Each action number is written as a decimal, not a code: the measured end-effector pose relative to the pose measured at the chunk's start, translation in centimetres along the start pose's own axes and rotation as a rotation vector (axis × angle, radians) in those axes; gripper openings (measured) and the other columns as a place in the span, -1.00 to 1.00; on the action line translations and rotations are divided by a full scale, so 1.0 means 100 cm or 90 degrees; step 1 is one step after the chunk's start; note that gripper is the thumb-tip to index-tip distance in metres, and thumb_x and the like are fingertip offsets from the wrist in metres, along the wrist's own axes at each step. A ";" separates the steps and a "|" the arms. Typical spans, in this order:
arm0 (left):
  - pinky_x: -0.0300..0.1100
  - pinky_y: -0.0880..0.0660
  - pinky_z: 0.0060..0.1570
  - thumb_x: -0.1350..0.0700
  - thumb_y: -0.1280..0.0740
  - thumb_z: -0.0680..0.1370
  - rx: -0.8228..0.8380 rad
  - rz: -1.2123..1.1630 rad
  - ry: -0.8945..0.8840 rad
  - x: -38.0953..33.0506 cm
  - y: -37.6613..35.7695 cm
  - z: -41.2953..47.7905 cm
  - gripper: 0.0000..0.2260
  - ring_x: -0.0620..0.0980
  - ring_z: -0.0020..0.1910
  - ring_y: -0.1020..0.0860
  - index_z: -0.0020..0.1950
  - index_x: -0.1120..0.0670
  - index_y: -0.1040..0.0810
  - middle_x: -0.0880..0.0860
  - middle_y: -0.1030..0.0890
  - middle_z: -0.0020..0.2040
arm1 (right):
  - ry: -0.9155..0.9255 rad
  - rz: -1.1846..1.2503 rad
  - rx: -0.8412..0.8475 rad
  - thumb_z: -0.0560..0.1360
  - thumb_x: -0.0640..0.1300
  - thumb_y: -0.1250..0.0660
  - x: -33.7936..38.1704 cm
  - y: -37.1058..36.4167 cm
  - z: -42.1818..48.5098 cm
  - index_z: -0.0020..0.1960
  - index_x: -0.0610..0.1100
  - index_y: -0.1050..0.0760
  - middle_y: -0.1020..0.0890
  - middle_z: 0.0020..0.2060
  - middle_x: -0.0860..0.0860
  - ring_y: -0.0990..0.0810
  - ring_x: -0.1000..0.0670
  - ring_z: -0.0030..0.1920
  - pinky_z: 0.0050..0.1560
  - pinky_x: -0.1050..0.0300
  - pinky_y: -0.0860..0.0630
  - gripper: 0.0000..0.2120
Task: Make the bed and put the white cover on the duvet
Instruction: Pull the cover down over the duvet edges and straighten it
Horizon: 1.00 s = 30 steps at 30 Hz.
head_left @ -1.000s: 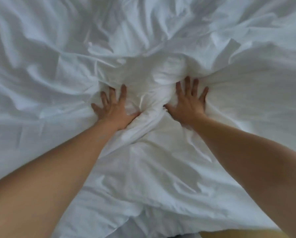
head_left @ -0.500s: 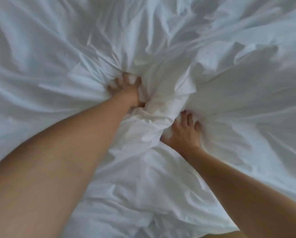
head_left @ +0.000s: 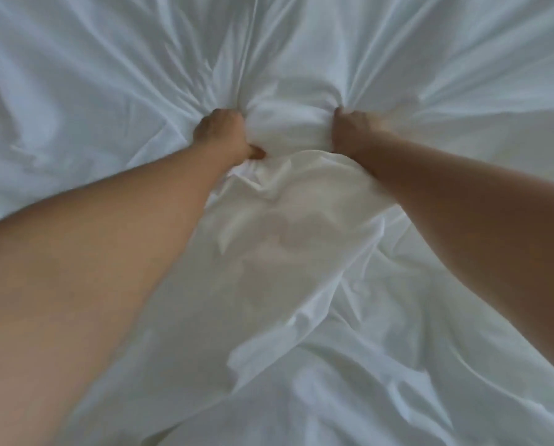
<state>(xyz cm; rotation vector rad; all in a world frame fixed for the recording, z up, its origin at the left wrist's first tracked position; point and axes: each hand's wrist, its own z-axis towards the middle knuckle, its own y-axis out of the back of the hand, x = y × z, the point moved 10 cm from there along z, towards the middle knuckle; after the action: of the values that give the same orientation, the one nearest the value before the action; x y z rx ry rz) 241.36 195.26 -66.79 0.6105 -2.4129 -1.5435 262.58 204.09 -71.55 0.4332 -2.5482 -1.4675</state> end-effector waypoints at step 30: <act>0.32 0.26 0.51 -0.63 0.19 0.37 -0.011 0.026 -0.143 0.025 -0.063 -0.108 -0.07 0.14 0.60 0.35 0.63 -0.20 0.26 0.05 0.46 0.59 | 0.002 0.058 -0.143 0.47 0.53 0.09 0.069 -0.058 -0.129 0.66 0.04 0.11 0.17 0.62 -0.22 0.25 -0.31 0.59 0.45 -0.47 0.30 -0.09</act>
<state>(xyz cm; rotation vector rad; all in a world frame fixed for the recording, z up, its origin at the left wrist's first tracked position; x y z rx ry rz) 244.80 182.98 -67.98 0.4008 -2.5516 -1.6949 260.76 188.55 -70.05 0.2812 -2.3304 -1.6917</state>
